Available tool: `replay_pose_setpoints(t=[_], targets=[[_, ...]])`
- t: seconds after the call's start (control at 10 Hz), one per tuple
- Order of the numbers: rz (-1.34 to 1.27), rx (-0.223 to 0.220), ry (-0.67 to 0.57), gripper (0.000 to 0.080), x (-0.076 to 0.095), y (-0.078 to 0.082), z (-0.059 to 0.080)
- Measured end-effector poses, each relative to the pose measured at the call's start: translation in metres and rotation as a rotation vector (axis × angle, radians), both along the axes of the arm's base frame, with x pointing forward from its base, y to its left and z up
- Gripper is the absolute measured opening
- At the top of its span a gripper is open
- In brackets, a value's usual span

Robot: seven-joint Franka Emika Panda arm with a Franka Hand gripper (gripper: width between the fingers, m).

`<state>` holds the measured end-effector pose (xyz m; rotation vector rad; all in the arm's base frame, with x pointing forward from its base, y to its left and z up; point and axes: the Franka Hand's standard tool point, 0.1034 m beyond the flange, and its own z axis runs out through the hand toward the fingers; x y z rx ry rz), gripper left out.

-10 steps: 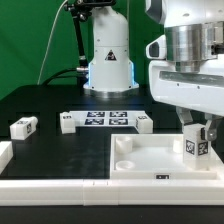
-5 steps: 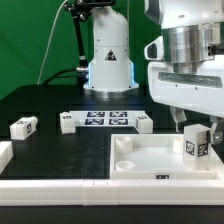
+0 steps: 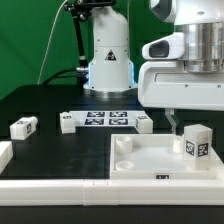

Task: Assemble one leg

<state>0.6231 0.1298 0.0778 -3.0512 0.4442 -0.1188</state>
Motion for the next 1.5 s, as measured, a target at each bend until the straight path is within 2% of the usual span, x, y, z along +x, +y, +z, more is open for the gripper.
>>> replay_pose_setpoints(t=[0.6,0.7,0.8,0.9,1.0,1.1,1.5], targets=[[0.460,-0.037,0.001,0.0649,0.0023,-0.0025,-0.0005],[0.475,-0.037,0.000,0.0527,0.0023,-0.0024,-0.0006],[0.472,-0.037,0.000,0.0527,0.0023,-0.0024,-0.0006],[0.472,-0.037,0.000,0.0392,0.0023,-0.0024,-0.0006],[0.471,-0.039,0.000,0.0392,0.0026,-0.0041,-0.0006],[0.471,-0.039,0.000,0.0292,0.0026,-0.0039,-0.0007],[0.437,-0.036,0.001,0.0292,0.0028,-0.0046,-0.0007]])
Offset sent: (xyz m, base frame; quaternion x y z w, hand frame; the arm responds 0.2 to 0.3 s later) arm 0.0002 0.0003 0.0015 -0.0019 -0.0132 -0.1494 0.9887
